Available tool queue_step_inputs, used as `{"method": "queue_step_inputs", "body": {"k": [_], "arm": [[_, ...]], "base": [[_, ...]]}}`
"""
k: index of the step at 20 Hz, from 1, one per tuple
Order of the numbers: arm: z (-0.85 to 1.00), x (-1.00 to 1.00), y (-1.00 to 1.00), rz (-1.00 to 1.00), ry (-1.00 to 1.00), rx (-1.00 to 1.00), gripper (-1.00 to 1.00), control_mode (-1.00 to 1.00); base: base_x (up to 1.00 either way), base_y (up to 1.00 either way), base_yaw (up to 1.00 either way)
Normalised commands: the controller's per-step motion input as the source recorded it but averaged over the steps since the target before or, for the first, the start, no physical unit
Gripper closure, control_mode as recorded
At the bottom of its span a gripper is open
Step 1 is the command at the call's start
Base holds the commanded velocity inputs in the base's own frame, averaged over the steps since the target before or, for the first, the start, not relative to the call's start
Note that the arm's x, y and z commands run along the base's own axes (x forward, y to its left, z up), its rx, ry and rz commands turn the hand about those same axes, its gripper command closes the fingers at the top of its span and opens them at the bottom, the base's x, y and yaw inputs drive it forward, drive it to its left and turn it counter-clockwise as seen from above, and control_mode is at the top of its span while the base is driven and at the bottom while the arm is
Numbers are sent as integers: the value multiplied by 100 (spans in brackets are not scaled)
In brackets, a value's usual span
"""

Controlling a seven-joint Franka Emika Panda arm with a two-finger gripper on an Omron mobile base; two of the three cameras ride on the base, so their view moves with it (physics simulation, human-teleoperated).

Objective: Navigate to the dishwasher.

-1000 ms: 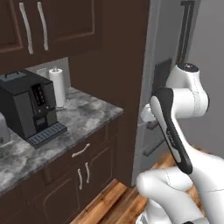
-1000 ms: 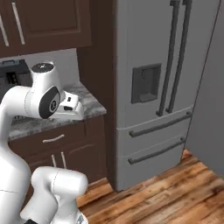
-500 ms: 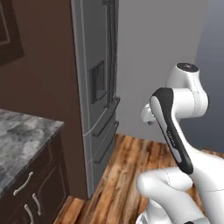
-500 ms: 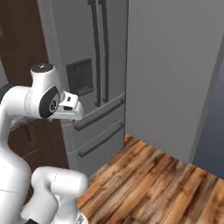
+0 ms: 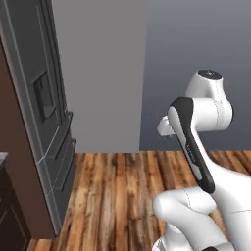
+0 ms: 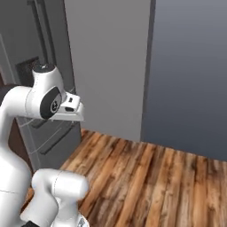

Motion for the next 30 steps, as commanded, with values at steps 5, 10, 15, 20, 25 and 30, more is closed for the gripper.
{"method": "queue_step_inputs", "body": {"k": [5,10,15,20,25,30], "arm": [[0,0,0,0,0,0,-100,100],[0,0,0,0,0,0,-100,100],[0,0,0,0,0,0,-100,100],[0,0,0,0,0,0,-100,100],[0,0,0,0,0,0,-100,100],[0,0,0,0,0,0,-100,100]], "base": [[-100,-48,-42],[-100,-45,-41],[-96,-44,-44],[-50,-37,-56],[-21,-30,-61],[-4,-20,-67]]}}
